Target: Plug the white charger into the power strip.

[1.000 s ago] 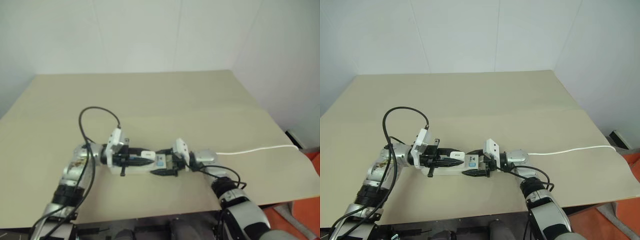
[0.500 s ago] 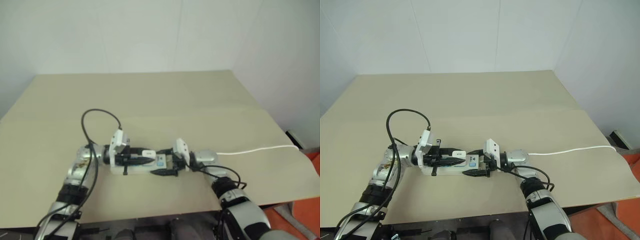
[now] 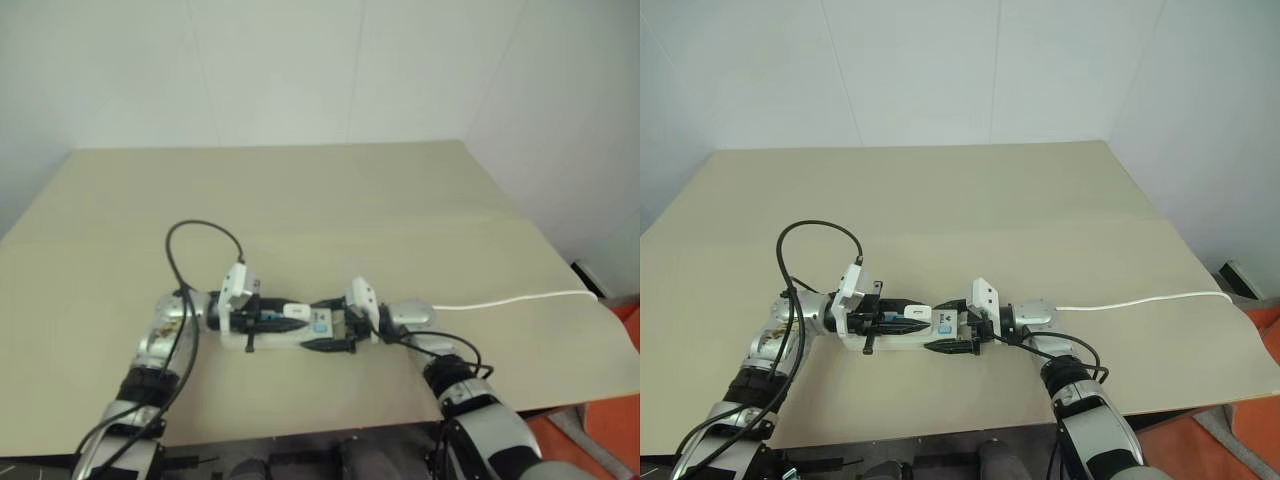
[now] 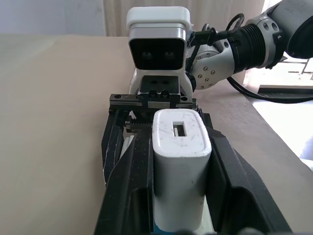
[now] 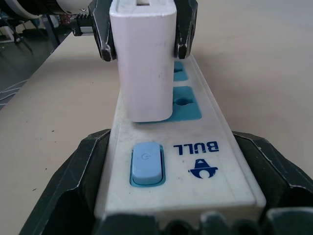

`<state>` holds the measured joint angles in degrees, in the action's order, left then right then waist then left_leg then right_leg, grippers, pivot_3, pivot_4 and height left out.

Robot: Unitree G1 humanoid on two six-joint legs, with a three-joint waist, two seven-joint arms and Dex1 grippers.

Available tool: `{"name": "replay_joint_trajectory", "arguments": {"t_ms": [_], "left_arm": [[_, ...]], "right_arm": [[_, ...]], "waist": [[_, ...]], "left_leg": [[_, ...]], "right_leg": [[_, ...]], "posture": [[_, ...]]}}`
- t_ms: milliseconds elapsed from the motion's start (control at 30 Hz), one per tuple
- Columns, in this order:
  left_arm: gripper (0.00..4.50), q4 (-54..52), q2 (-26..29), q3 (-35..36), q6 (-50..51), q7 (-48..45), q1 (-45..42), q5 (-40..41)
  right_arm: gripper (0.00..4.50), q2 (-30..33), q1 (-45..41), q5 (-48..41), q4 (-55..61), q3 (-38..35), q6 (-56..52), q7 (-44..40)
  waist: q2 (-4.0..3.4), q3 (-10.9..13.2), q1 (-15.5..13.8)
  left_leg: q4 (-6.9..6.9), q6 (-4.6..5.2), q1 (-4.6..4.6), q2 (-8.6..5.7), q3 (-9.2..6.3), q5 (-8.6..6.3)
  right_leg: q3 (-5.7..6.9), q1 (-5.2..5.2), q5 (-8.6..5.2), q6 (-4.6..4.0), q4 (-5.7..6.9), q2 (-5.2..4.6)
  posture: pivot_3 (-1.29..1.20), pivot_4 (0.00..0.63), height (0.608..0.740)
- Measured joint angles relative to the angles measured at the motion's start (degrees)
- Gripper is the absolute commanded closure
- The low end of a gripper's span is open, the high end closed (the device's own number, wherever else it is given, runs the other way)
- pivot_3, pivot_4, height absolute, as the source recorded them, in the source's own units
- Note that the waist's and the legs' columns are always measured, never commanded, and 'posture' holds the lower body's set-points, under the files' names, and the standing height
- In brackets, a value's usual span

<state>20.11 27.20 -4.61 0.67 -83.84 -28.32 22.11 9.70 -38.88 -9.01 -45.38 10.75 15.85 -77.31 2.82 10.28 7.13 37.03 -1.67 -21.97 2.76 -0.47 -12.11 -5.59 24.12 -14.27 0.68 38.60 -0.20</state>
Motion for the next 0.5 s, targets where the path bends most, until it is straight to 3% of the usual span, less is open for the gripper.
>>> {"name": "replay_joint_trajectory", "arguments": {"t_ms": [500], "left_arm": [[3.49,4.5,-0.29,-0.94,-5.88,0.05,0.37,0.06]], "right_arm": [[1.07,0.04,0.09,1.06,0.0,-0.01,-0.9,0.45]], "waist": [[-0.3,-0.45,-0.1]], "left_leg": [[-0.06,0.0,0.45,0.0,0.03,0.0]], "right_leg": [[0.0,-0.46,-0.04,0.04,-0.09,0.0]], "posture": [[0.0,0.15,0.74]]}}
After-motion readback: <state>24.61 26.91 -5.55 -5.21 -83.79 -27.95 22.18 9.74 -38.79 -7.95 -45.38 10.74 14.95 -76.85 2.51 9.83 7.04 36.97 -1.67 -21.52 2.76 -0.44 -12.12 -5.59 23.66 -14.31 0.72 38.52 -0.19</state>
